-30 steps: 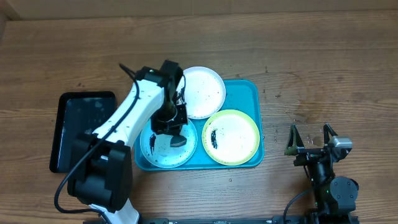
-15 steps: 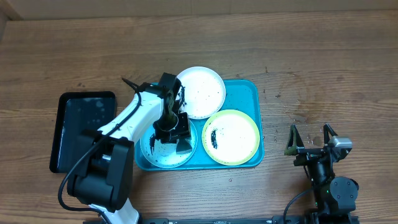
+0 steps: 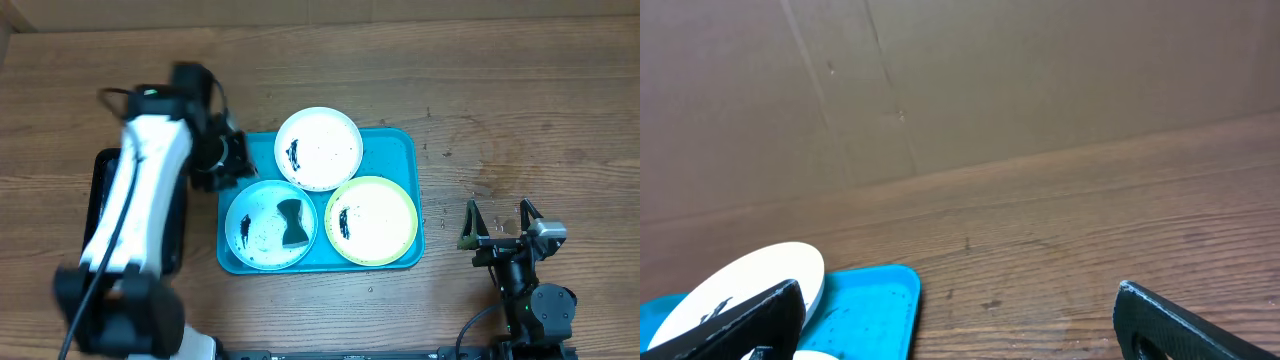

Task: Clean dirty plates on tray and stack at the side
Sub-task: 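Carry the sponge with the left gripper onto the light blue plate, then move the right gripper over the tray toward the white plate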

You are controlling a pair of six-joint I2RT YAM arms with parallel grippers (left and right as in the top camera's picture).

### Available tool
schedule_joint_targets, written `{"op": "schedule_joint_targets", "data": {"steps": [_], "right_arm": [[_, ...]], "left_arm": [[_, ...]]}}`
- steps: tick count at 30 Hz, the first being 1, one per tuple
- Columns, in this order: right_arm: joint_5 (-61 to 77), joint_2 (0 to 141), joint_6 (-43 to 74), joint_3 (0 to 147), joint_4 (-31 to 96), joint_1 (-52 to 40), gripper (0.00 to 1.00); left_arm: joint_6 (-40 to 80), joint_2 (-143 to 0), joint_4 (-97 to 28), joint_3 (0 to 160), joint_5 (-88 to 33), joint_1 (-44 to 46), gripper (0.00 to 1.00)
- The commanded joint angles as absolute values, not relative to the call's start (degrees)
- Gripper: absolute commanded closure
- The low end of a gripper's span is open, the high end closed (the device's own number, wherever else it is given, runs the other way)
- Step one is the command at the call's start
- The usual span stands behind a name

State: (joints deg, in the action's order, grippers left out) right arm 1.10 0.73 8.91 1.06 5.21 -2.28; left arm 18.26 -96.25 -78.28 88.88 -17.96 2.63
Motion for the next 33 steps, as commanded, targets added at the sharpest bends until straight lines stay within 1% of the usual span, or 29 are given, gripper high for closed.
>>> {"op": "schedule_joint_targets", "data": {"steps": [1, 4, 6, 8, 10, 12, 13, 14, 15, 16, 17, 18, 20, 23, 26, 28, 30, 32, 33], "right_arm": [[0.71, 0.16, 8.51, 0.47, 4.84, -2.17, 0.0], [1.19, 0.16, 9.19, 0.47, 3.62, -2.17, 0.0], [10.5, 0.16, 18.55, 0.47, -0.64, -2.24, 0.0], [27.59, 0.16, 32.4, 0.47, -1.76, -2.24, 0.0], [35.9, 0.16, 41.98, 0.47, -2.28, -2.24, 0.0], [39.0, 0.16, 48.42, 0.47, -3.42, -2.22, 0.0], [39.59, 0.16, 50.3, 0.47, -5.5, -2.24, 0.0], [41.1, 0.16, 51.29, 0.49, -10.31, -2.22, 0.0], [42.87, 0.16, 51.22, 0.78, -18.41, -2.24, 0.0], [43.03, 0.16, 51.22, 1.45, -23.75, -2.22, 0.0], [42.46, 0.16, 50.98, 2.7, -28.29, -2.22, 0.0], [40.03, 0.21, 48.34, 7.84, -30.44, -1.67, 0.0], [37.82, 1.13, 41.36, 16.03, -22.06, -0.75, 0.0], [31.4, 7.11, 24.88, 33.08, 4.16, 1.19, 0.0], [22.26, 18.81, 14.13, 50.28, 30.04, 2.61, 0.0], [20.03, 27.57, 10.55, 60.38, 44.23, 2.81, 0.0], [20.93, 38.76, 7.16, 71.96, 60.49, 2.66, 0.0], [23.31, 47.42, 7.31, 80.2, 71.18, 2.55, 0.0], [26.72, 51.96, 7.57, 84.18, 75.09, 2.55, 0.0]], "left_arm": [[15.4, -88.14, -79.88, 90.78, -13.43, 2.28, 0.0], [15.4, -86.08, -82.39, 90.78, -6.92, 2.31, 0.0], [15.4, -86.13, -83.83, 90.76, -4.84, 2.31, 0.0], [15.44, -86.52, -84.71, 90.52, -4.45, 2.31, 0.0], [16.03, -86.78, -84.66, 90.21, -4.82, 2.33, 0.0], [17.98, -86.89, -84.38, 90.17, -5.23, 2.31, 0.0], [18.57, -86.91, -84.09, 90.17, -5.58, 2.31, 0.0], [19.16, -86.89, -83.66, 90.17, -6.04, 2.31, 0.0], [20.01, -86.89, -83.42, 90.17, -6.07, 2.33, 0.0], [20.58, -86.89, -83.31, 90.17, -6.07, 2.33, 0.0], [21.12, -86.89, -83.31, 90.17, -6.04, 2.31, 0.0], [21.52, -86.89, -83.31, 90.17, -6.09, 2.31, 0.0], [21.47, -86.89, -83.35, 90.17, -6.24, 2.31, 0.0], [21.47, -86.89, -83.77, 90.17, -7.79, 2.33, 0.0], [21.47, -86.89, -83.61, 90.17, -8.8, 2.31, 0.0], [21.47, -86.89, -83.42, 90.17, -8.88, 2.33, 0.0], [21.47, -86.89, -83.26, 90.17, -8.91, 2.33, 0.0], [21.45, -86.89, -83.26, 90.17, -8.88, 2.33, 0.0], [21.47, -86.89, -83.26, 90.17, -8.88, 2.31, 0.0]]}}
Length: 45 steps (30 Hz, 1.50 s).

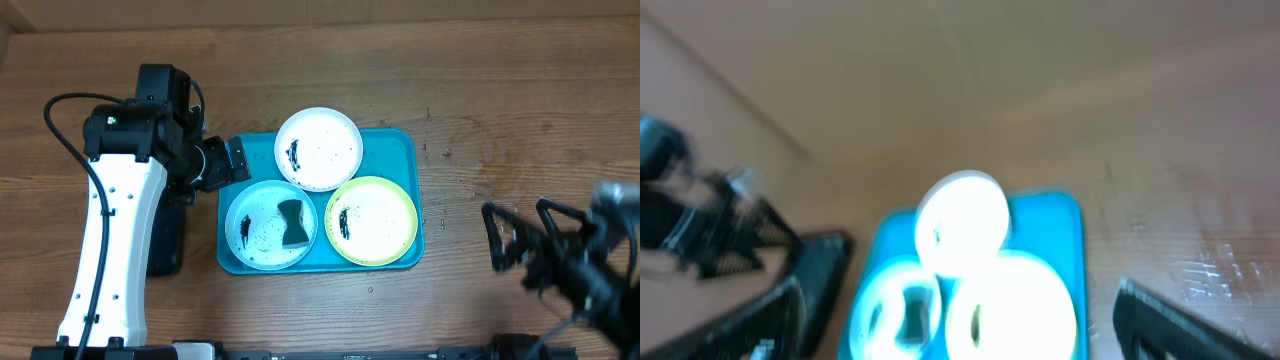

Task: Clean dirty plates on tray and stack at the side
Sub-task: 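Move the right gripper over the tray toward the white plate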

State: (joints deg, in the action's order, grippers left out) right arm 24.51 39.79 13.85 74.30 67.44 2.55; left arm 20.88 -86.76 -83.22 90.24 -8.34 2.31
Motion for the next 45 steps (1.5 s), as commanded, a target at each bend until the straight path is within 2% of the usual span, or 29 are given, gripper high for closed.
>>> {"op": "schedule_joint_targets", "data": {"steps": [1, 3, 4, 6, 8, 11, 13, 14, 18, 19, 20, 21, 23, 25, 26, 30, 38, 45], "right_arm": [[30.33, 55.24, 7.64, 86.91, 77.3, 2.55, 0.0], [38.96, 61.71, 7.68, 91.74, 81.38, 2.55, 0.0], [44.07, 64.47, 7.64, 92.84, 81.38, 2.52, 0.14], [50.87, 68.93, 7.11, 93.19, 79.83, 1.8, 0.32], [48.16, 72.07, 7.03, 93.19, 78.43, -0.23, 0.42], [37.34, 76.77, 8.99, 93.17, 77.67, -6.15, 0.42], [31.18, 79.72, 11.03, 93.01, 76.93, -11.2, 0.46], [27.62, 81.41, 12.69, 93.01, 76.31, -13.87, 0.52], [13.43, 88.47, 21.12, 92.99, 73.43, -22.72, 0.52], [11.55, 90.06, 21.5, 92.97, 72.62, -24.16, 0.46], [10.94, 91.44, 21.47, 92.97, 71.99, -25.26, 0.31], [10.55, 93.23, 21.41, 92.97, 71.07, -26.48, 0.28], [10.52, 97.32, 21.02, 92.97, 69.14, -28.84, 0.32], [10.57, 100.55, 21.08, 92.97, 68.05, -30.24, 0.51], [10.92, 102.43, 21.12, 92.97, 67.46, -30.96, 0.55], [13.85, 108.75, 21.04, 92.97, 64.77, -32.93, 0.58], [20.78, 112.86, 19.51, 92.97, 59.86, -35.33, 0.56], [16.97, 116.09, 19.53, 92.97, 56.31, -39.03, 0.58]], "left_arm": [[21.47, -86.89, -83.26, 90.15, -8.88, 2.33, 0.0], [21.45, -86.89, -83.29, 90.17, -8.93, 2.33, 0.0], [21.45, -86.89, -83.29, 90.15, -8.93, 2.33, 0.0], [21.45, -86.89, -83.35, 90.15, -8.93, 2.33, 0.0], [21.45, -86.89, -83.35, 90.15, -9.06, 2.33, 0.0], [21.45, -86.89, -83.37, 90.15, -9.04, 2.33, 0.0], [21.45, -86.89, -83.33, 90.15, -9.04, 2.33, 0.0], [21.45, -86.89, -83.29, 90.15, -9.04, 2.33, 0.0], [21.45, -86.89, -83.07, 90.15, -9.04, 2.33, 0.0], [21.47, -86.89, -83.07, 90.15, -9.04, 2.33, 0.0], [21.45, -86.89, -83.11, 90.15, -9.04, 2.33, 0.0], [21.45, -86.89, -83.13, 90.15, -9.04, 2.33, 0.0], [21.45, -86.89, -83.18, 90.15, -9.04, 2.33, 0.0], [21.45, -86.89, -83.18, 90.15, -9.04, 2.33, 0.0], [21.45, -86.89, -83.18, 90.15, -9.04, 2.33, 0.0], [21.45, -86.89, -83.11, 90.15, -9.04, 2.33, 0.04], [21.45, -86.89, -82.89, 90.15, -9.04, 2.33, 0.04], [21.45, -86.89, -82.72, 90.15, -9.06, 2.33, 0.04]]}}
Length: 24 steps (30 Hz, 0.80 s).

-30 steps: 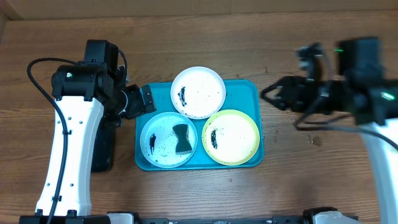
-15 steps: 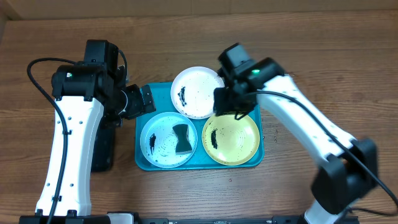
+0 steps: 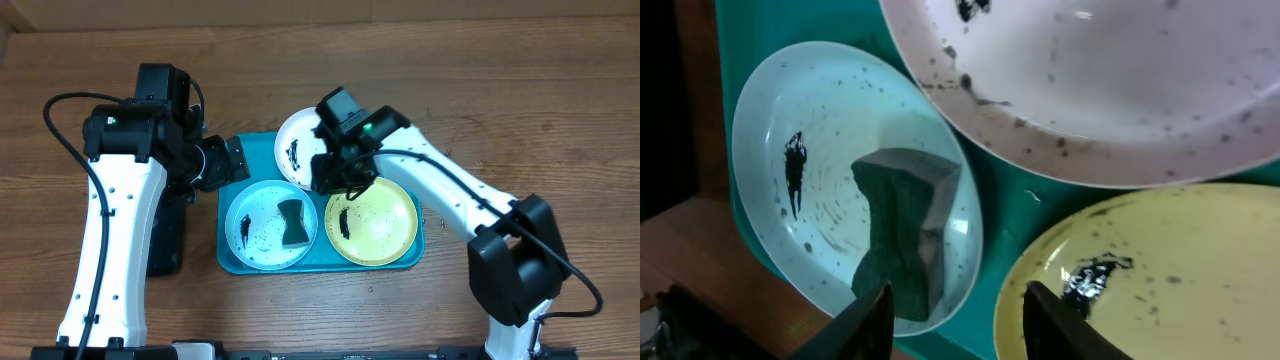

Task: Clean dirty plates on tray and stack at the side
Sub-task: 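Move the right gripper over the tray toward the white plate, then grasp the sponge again with the left gripper on the light blue plate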

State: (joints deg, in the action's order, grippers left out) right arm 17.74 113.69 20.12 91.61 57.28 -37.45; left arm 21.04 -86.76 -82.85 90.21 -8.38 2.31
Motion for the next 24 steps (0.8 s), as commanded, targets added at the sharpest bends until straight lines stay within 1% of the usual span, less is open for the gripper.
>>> {"op": "schedule_joint_targets", "data": {"steps": [1, 9, 15, 24], "right_arm": [[16.95, 116.66, 19.55, 92.97, 55.94, -39.4, 0.58], [15.0, 119.5, 19.35, 92.97, 54.72, -40.58, 0.58], [15.03, 119.66, 16.58, 92.84, 53.71, -40.62, 0.58], [15.03, 119.66, 16.27, 88.51, 49.04, -40.6, 0.59]], "left_arm": [[21.45, -86.89, -82.74, 90.15, -9.06, 2.33, 0.04], [21.43, -86.89, -82.72, 90.15, -9.04, 2.33, 0.04], [21.45, -86.89, -82.72, 90.15, -9.06, 2.33, 0.04], [21.45, -86.89, -82.72, 90.15, -9.06, 2.33, 0.03]]}}
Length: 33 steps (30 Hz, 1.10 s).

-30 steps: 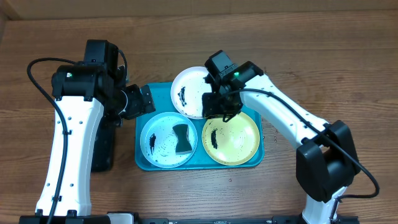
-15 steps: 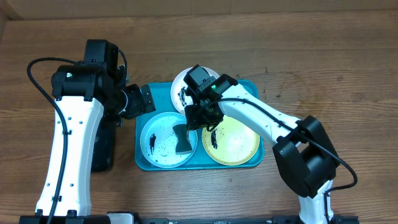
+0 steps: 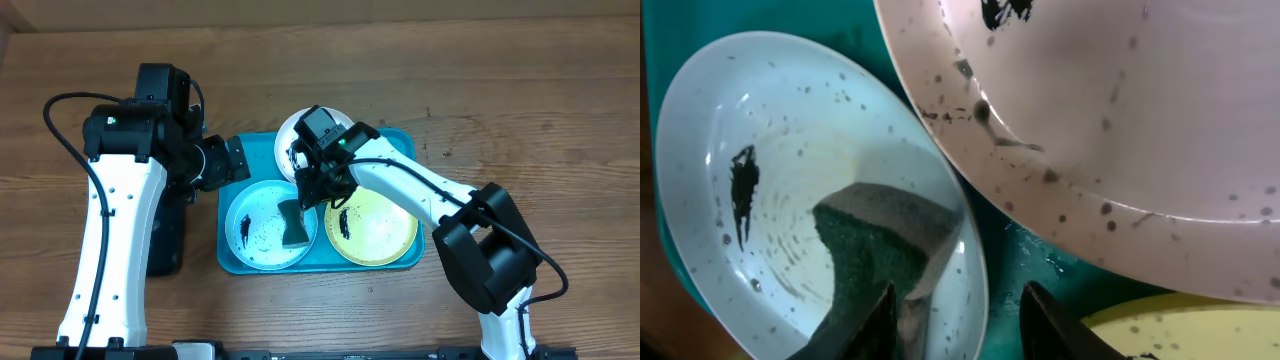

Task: Clean dirty plates on tray and stack at the side
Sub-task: 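Grasp the sponge again with the left gripper on the light blue plate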

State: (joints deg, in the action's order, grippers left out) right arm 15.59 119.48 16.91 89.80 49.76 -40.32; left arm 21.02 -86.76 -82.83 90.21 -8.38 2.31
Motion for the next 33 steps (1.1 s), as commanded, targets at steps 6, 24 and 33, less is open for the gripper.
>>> {"op": "schedule_joint_targets", "data": {"steps": [6, 24, 33], "right_arm": [[15.05, 119.68, 16.27, 87.13, 47.16, -40.6, 0.59], [15.07, 119.68, 16.32, 84.58, 44.53, -40.66, 0.72], [15.09, 119.68, 16.56, 84.05, 43.77, -40.66, 0.81]], "left_arm": [[21.45, -86.89, -82.76, 90.15, -9.32, 2.33, 0.02], [21.3, -86.89, -82.54, 88.86, -10.17, 2.33, 0.0], [17.47, -86.89, -78.19, 79.13, -14.04, 2.33, 0.0]]}}
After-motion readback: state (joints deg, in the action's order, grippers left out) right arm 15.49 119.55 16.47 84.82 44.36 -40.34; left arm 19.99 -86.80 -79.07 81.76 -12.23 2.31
